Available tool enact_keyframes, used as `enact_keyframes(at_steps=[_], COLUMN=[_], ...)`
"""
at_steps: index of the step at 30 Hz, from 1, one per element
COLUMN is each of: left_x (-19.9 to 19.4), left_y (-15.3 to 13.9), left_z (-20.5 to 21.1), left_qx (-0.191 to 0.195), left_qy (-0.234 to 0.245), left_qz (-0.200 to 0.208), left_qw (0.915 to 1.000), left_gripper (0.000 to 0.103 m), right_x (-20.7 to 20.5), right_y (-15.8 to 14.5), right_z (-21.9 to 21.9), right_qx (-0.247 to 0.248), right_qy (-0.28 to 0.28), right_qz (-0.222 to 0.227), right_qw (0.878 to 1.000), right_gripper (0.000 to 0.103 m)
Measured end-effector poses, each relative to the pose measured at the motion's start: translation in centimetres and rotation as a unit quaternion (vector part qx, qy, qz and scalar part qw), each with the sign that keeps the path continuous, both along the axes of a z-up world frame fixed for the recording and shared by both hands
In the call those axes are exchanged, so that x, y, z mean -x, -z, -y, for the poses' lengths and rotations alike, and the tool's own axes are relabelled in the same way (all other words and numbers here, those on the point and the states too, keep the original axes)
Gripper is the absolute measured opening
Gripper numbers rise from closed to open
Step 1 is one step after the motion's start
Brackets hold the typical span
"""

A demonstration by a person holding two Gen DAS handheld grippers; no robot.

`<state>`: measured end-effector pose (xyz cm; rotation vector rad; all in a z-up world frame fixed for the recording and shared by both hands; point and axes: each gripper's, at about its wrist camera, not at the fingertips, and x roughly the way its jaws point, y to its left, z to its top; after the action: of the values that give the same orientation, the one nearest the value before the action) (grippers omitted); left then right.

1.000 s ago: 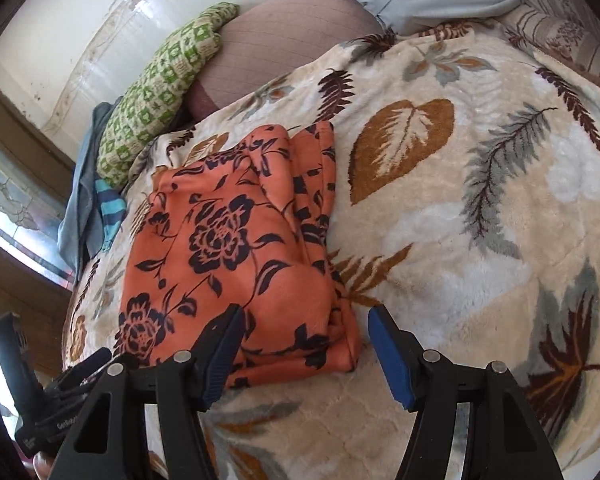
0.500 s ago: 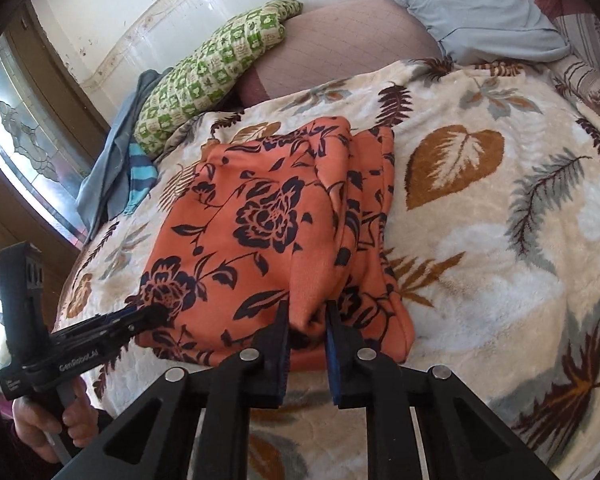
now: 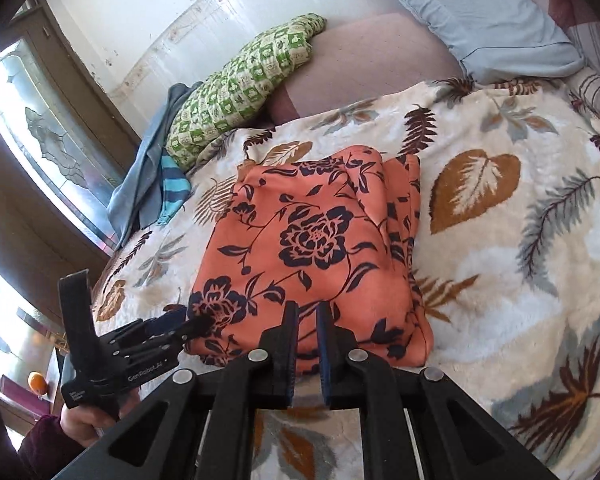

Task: Fold small clothes

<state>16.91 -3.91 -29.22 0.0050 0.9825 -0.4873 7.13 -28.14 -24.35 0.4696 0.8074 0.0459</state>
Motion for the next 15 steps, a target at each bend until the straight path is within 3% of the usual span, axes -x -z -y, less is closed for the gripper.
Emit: enact_keyframes(at_steps=[2,5,6,8,10,15], left_x=[-0.5,-0.6,-0.5,-0.1,0.0,0.0], left_y=[0.4,0.6,0.5,0.3,0.1,0.0], left_z=[-0.7,-0.6,-0.2,0.6,1.5,2.5], left_qx=[0.015,0.01,-0.002,-0.027,-0.039,-0.041], left_qy=[-0.014,-0.017,-0.015,-0.008,0.006,0.026], left_qz=[-0.017,-0.015,-0.003,0.025,0.041,0.047], left_qw=[0.9996,0.9997,0.9999,0.9993,0.9984,0.9977], left_gripper=[0.077,0.085,0.086,0.091,0.091,0.091], right_x=[-1.5,-3.2,-2.9,-2.7,-3.1,-6.0], right_y=[1.1,5.3,5.9,5.7,4.6,1.6], right_z=[0.4,1.7,2.2,2.5,2.0,1.2], right_qx=[-0.011,-0.036,-0.054,-0.065,-0.038,0.011], right_qy=[0.012,0.033,0.038,0.039,0.031,0.013], right_qz=[-0.023,-0.098,-0.087,-0.083,-0.09,-0.069], right_qw=[1.0,0.994,0.994,0.994,0.995,0.997], right_gripper=[0.01,0.011,0.011,0.011,0.011,0.011])
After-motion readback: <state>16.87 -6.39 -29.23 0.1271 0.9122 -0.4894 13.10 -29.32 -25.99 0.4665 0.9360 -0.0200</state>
